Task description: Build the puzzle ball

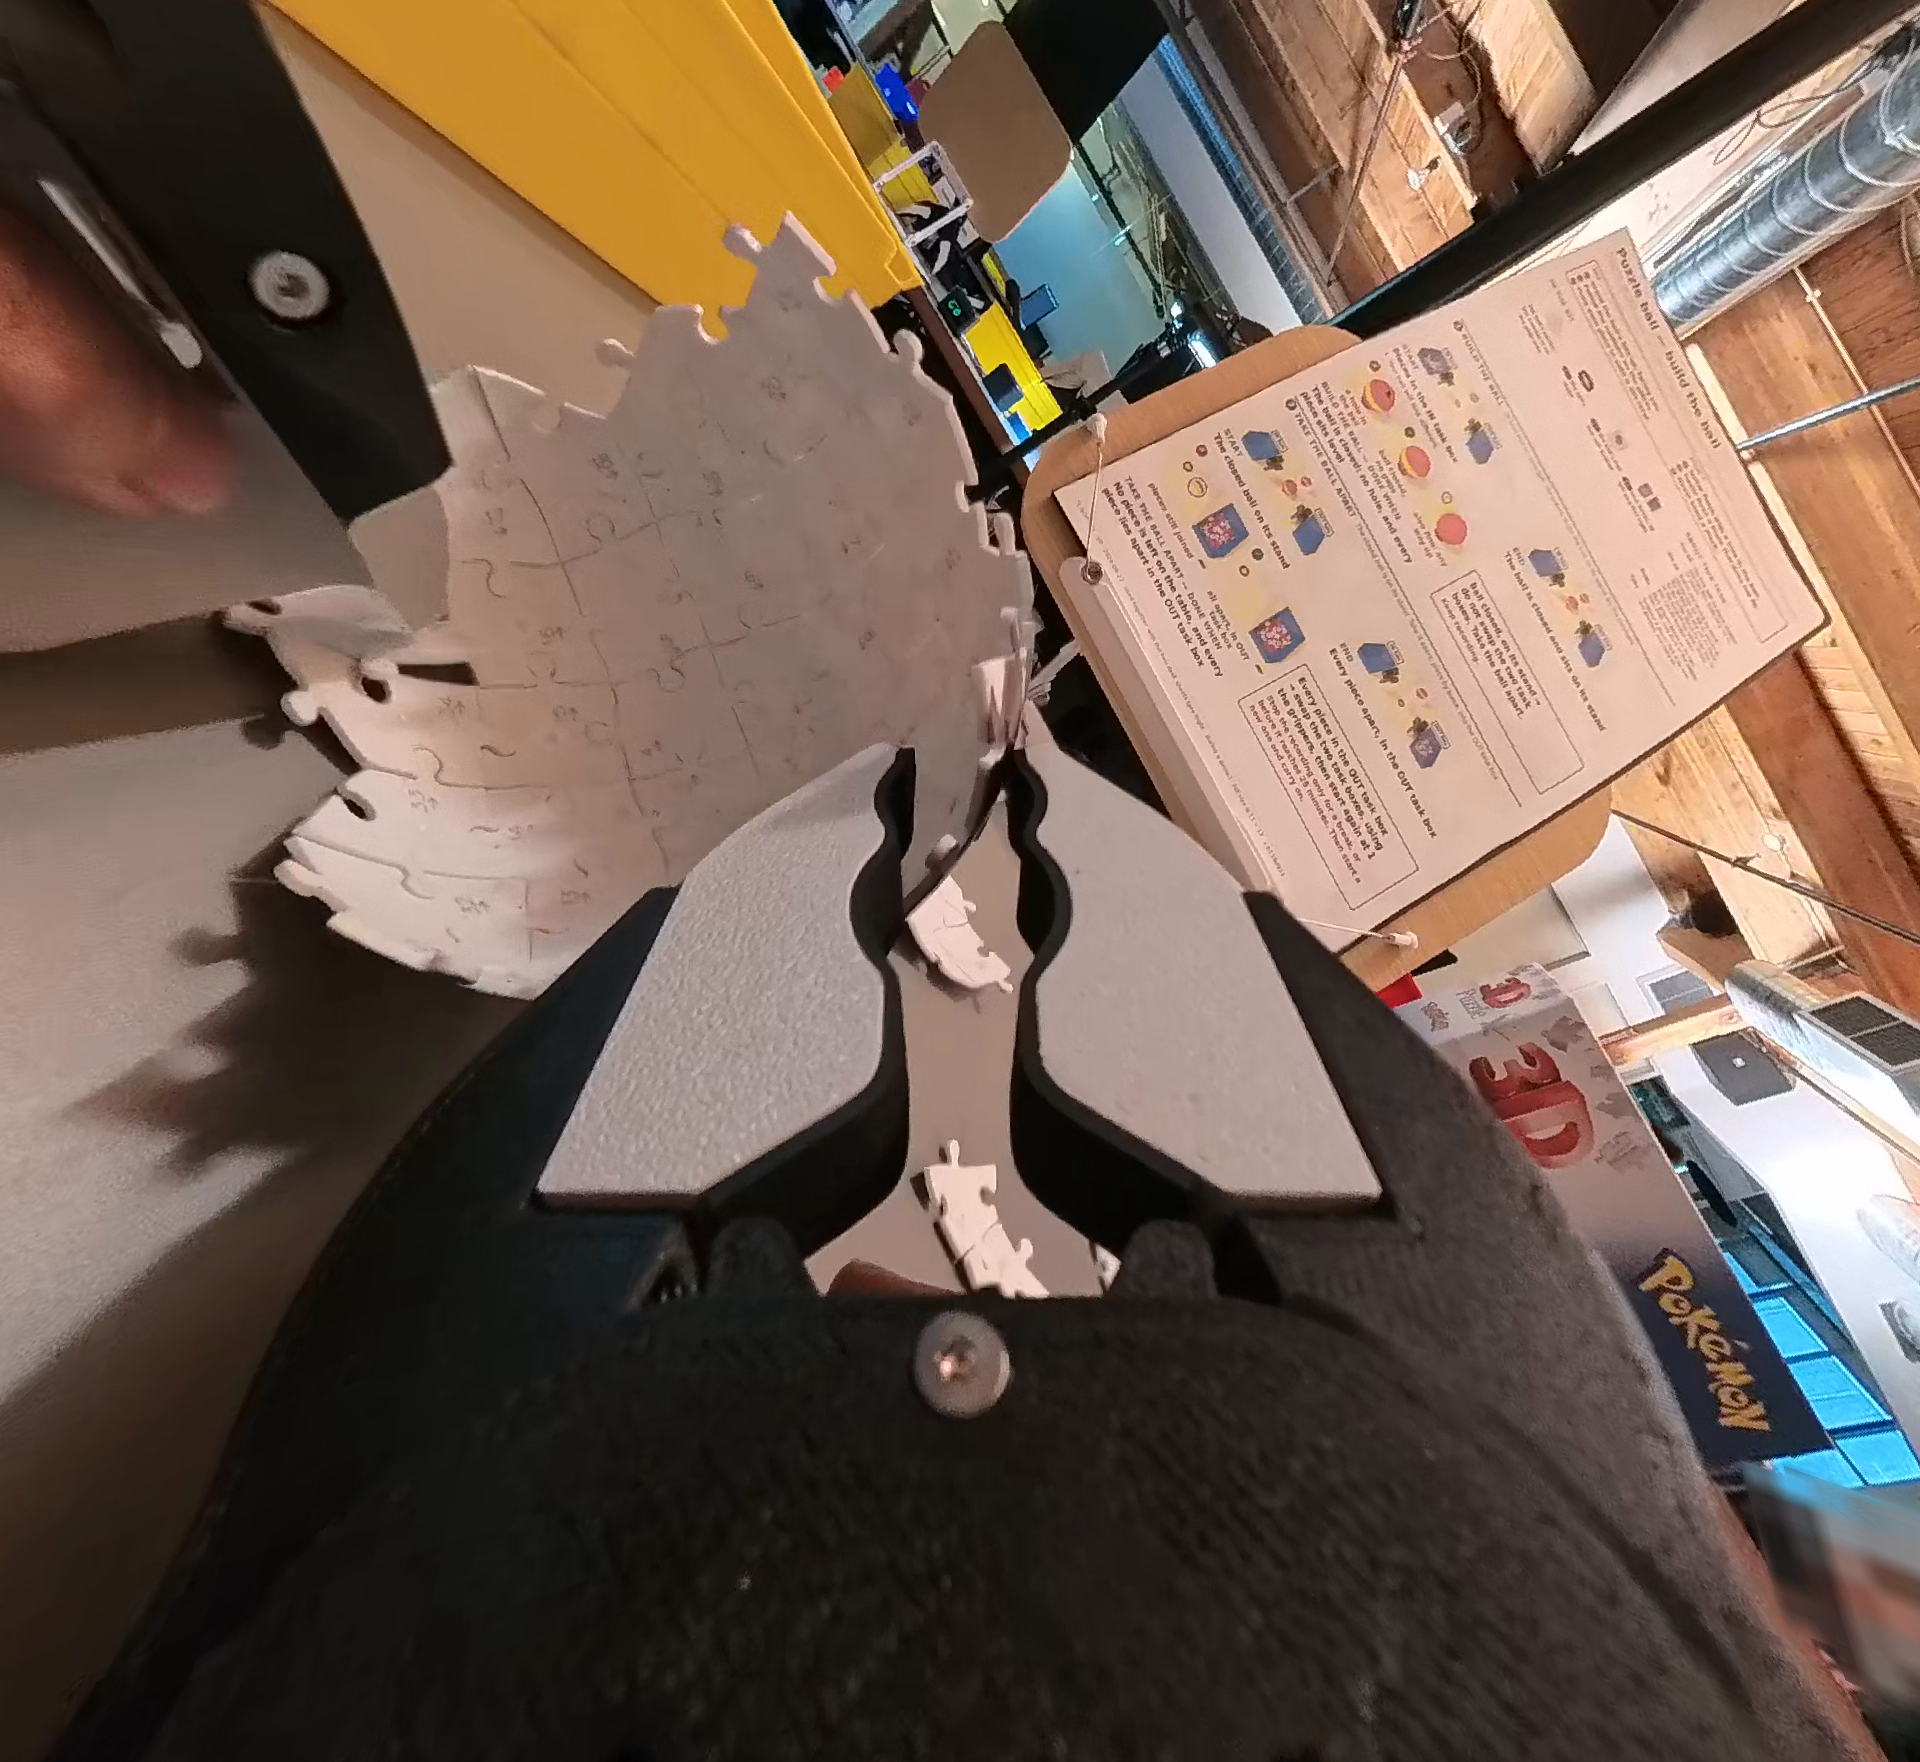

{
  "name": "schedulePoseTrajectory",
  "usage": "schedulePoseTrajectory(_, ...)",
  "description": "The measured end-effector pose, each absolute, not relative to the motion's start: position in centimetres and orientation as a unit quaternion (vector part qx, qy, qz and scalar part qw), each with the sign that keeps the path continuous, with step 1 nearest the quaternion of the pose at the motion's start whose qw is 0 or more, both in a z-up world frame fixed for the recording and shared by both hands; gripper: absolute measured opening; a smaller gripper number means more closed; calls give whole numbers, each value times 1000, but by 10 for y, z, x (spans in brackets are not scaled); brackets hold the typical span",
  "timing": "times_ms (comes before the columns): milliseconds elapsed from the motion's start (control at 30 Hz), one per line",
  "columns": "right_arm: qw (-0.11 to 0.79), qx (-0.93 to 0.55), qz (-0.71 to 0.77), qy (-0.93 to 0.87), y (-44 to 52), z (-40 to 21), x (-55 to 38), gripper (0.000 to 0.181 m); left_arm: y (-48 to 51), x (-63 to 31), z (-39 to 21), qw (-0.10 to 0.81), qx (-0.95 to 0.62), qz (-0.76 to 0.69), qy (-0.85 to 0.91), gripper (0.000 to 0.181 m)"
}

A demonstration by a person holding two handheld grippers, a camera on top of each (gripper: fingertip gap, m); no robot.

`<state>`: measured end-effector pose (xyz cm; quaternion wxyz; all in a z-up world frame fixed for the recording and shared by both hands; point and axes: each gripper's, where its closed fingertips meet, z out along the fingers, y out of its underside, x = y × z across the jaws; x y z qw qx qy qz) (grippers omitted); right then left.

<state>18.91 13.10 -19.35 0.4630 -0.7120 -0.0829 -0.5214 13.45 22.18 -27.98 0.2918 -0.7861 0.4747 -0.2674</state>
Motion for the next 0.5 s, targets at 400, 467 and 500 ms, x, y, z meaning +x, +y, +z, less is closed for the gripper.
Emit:
schedulePoseTrajectory(400, 481, -692, -525, -121, 139, -188, 175, 16, 221, 138, -285, 301, -781, -227, 497, 69)
schedulePoseTrajectory(467, 486, -688, -524, -127, 141, -187, 172, 16, 220, 138, -285, 304, -781, -223, 498, 68)
schedulePoseTrajectory(500, 487, -687, -524, -129, 141, -187, 171, 16, 220, 139, -285, 304, -780, -222, 500, 66)
